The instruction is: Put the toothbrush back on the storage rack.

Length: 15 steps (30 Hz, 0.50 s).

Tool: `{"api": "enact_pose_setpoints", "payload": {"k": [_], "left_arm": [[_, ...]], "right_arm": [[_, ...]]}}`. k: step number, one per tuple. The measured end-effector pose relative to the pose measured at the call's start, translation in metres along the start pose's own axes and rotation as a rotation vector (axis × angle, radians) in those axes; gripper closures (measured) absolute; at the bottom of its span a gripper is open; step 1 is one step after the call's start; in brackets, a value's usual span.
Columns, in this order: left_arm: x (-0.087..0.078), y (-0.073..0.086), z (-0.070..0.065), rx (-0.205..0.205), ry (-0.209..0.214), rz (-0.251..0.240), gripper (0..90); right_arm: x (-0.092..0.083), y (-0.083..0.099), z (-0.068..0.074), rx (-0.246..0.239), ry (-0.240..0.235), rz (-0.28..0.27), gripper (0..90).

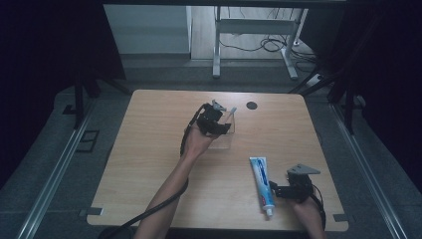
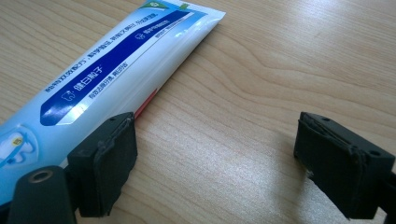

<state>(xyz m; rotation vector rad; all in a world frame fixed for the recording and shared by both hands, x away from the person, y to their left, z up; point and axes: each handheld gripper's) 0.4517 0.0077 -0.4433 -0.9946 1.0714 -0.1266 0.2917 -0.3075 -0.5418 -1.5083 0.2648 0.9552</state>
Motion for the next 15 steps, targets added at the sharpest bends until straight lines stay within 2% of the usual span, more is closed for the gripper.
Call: {"api": "enact_pose_setpoints", "payload": {"k": [2, 5, 15], "left_arm": [[-0.002, -0.001, -0.001, -0.01, 0.016, -0.006, 41.2], [-0.005, -0.003, -0.002, -0.009, 0.018, -0.012, 35.2], [-0.015, -0.007, -0.009, 0.005, 0.041, -0.004, 25.8]], "right_arm": [[0.0, 0.0, 0.0, 0.0, 0.0, 0.0, 13.0], [0.0, 0.0, 0.0, 0.0, 0.001, 0.0, 13.0], [0.0, 0.0, 0.0, 0.001, 0.0, 0.0, 13.0]]}}
Point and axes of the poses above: each handheld gripper's, and its own axes: x roughly forward along the jaws, y roughly out of its underside, z roughly to its left, and after that the axes turned 9 degrees about x, right-handed
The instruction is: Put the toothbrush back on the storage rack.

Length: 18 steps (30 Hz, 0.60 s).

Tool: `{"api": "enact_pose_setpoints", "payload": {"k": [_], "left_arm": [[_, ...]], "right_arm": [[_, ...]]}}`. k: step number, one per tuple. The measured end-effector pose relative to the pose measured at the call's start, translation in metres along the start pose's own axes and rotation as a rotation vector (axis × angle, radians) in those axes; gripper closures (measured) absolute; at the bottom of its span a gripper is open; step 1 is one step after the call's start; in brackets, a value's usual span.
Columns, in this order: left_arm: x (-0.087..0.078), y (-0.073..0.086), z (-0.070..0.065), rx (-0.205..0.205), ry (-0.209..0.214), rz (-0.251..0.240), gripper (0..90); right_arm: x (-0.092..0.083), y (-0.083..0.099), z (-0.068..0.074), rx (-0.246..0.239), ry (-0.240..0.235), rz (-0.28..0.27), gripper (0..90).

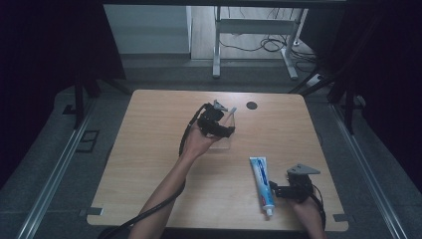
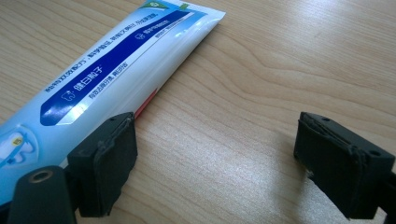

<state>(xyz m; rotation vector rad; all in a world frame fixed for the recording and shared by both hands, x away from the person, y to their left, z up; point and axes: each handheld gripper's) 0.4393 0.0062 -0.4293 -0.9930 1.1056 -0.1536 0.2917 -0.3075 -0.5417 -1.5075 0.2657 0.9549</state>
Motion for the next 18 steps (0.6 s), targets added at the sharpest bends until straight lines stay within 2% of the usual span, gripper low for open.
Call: {"api": "enact_pose_setpoints", "payload": {"k": [9, 18], "left_arm": [[-0.01, 0.0, -0.004, -0.008, 0.017, -0.007, 19.7], [-0.018, 0.007, -0.004, -0.021, 0.037, -0.009, 15.1]], "right_arm": [[0.0, 0.0, 0.0, 0.0, 0.0, 0.0, 13.0], [0.0, 0.0, 0.0, 0.0, 0.0, 0.0, 13.0]]}}
Point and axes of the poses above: each handheld gripper's, and its own axes: x roughly forward along the jaws, y roughly out of its underside, z roughly to its left, and after that the axes turned 9 degrees about x, right-handed
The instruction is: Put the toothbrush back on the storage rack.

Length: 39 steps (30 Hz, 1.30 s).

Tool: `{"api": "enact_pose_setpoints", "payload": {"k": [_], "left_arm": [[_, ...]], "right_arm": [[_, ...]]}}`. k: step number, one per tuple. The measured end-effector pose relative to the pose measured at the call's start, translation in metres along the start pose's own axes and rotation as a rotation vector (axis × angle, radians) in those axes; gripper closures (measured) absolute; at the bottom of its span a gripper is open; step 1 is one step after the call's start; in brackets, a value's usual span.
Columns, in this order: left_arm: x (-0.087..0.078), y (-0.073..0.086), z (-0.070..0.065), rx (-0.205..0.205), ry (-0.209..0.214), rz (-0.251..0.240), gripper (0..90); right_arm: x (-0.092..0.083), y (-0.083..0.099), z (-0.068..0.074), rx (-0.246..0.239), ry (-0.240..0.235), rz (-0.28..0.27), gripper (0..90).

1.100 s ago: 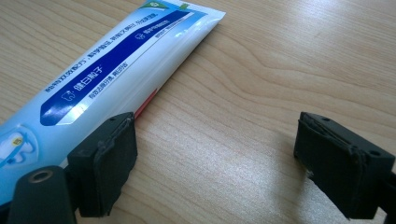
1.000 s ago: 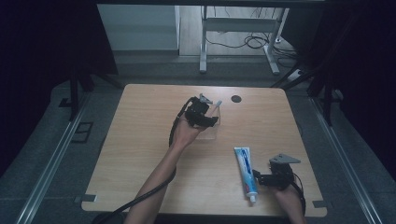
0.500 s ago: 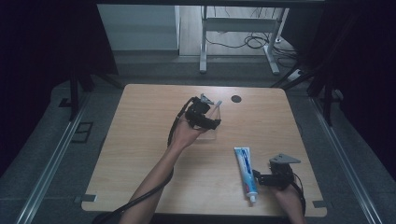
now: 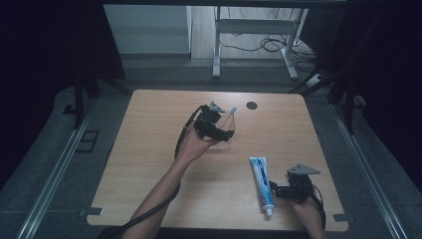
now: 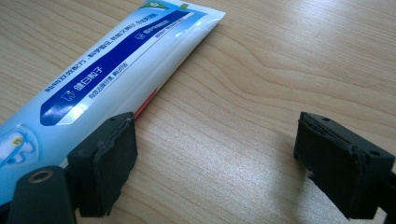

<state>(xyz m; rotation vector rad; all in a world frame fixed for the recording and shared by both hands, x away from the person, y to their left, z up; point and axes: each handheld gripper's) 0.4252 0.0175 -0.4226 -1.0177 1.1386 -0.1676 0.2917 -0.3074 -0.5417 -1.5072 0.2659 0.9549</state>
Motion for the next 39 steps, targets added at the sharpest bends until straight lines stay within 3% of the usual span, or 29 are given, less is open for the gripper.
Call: {"api": "enact_pose_setpoints", "payload": {"k": [8, 28, 39], "left_arm": [[-0.009, 0.009, 0.0, -0.018, 0.007, -0.009, 13.9], [-0.03, 0.029, -0.006, -0.004, 0.017, -0.028, 13.3], [-0.036, 0.047, -0.008, -0.022, 0.023, -0.04, 12.4]], "right_arm": [[0.0, 0.0, 0.0, -0.001, 0.0, 0.0, 13.0], [0.0, 0.0, 0.0, -0.001, 0.0, 0.0, 13.0], [0.0, 0.0, 0.0, -0.001, 0.0, 0.0, 13.0]]}}
Point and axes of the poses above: each handheld gripper's, and its own axes: x roughly forward along the jaws, y roughly out of its underside, z roughly to its left, and after that the axes turned 9 degrees about x, right-handed
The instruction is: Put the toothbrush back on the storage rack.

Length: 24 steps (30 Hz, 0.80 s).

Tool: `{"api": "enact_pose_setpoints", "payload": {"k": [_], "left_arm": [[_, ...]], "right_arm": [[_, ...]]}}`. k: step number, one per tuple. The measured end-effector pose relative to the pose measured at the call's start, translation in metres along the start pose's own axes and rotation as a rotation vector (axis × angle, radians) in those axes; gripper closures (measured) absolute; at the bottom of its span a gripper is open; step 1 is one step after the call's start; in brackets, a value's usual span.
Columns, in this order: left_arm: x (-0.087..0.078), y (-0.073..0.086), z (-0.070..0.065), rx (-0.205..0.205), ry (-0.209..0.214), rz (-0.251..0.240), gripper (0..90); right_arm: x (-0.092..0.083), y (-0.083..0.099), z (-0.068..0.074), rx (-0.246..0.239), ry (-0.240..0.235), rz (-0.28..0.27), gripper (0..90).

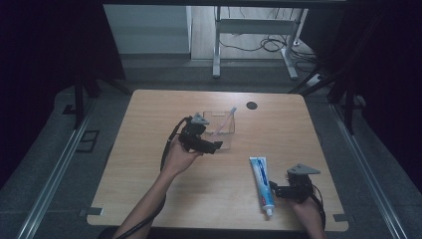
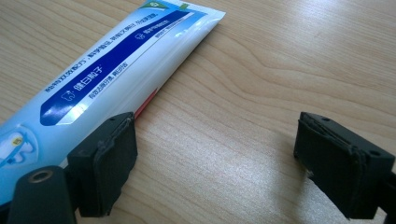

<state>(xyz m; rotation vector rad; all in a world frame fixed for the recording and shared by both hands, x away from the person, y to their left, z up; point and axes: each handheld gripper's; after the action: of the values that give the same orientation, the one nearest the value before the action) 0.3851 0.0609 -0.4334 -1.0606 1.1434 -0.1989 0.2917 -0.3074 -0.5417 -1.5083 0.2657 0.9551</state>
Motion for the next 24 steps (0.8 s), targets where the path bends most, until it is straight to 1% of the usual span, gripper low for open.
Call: {"api": "enact_pose_setpoints", "payload": {"k": [7, 12, 15, 16, 18, 21, 23, 24], "left_arm": [[-0.009, 0.012, 0.0, -0.009, -0.004, -0.011, 12.2], [-0.012, 0.021, -0.001, 0.0, -0.014, -0.009, 11.5], [-0.014, 0.027, -0.001, 0.009, -0.025, -0.007, 11.2], [-0.015, 0.03, -0.001, 0.004, -0.028, -0.006, 10.8], [-0.017, 0.035, -0.001, 0.003, -0.036, -0.008, 10.7], [-0.019, 0.04, 0.0, 0.006, -0.044, -0.007, 10.7], [-0.02, 0.044, -0.001, 0.001, -0.049, -0.007, 10.4], [-0.02, 0.047, -0.001, 0.005, -0.051, -0.005, 10.1]], "right_arm": [[0.0, 0.0, 0.0, 0.0, 0.0, 0.0, 13.0], [0.0, 0.0, 0.0, 0.0, 0.0, 0.0, 13.0], [0.0, 0.0, 0.0, 0.0, 0.0, 0.0, 13.0], [0.0, 0.0, 0.0, 0.0, 0.0, 0.0, 13.0], [0.0, 0.0, 0.0, 0.001, 0.0, 0.0, 13.0], [0.0, 0.0, 0.0, -0.002, 0.0, -0.001, 13.0], [0.0, 0.0, 0.0, -0.001, 0.0, -0.001, 13.0], [0.0, 0.0, 0.0, -0.001, 0.0, 0.0, 13.0]]}}
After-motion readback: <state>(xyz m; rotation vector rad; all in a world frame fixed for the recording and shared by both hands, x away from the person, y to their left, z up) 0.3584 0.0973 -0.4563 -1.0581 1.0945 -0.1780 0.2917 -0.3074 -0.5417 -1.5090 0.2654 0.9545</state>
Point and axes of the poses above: each handheld gripper's, and its own axes: x roughly forward along the jaws, y roughly out of its underside, z roughly to its left, and after that the axes turned 9 degrees about x, right-handed
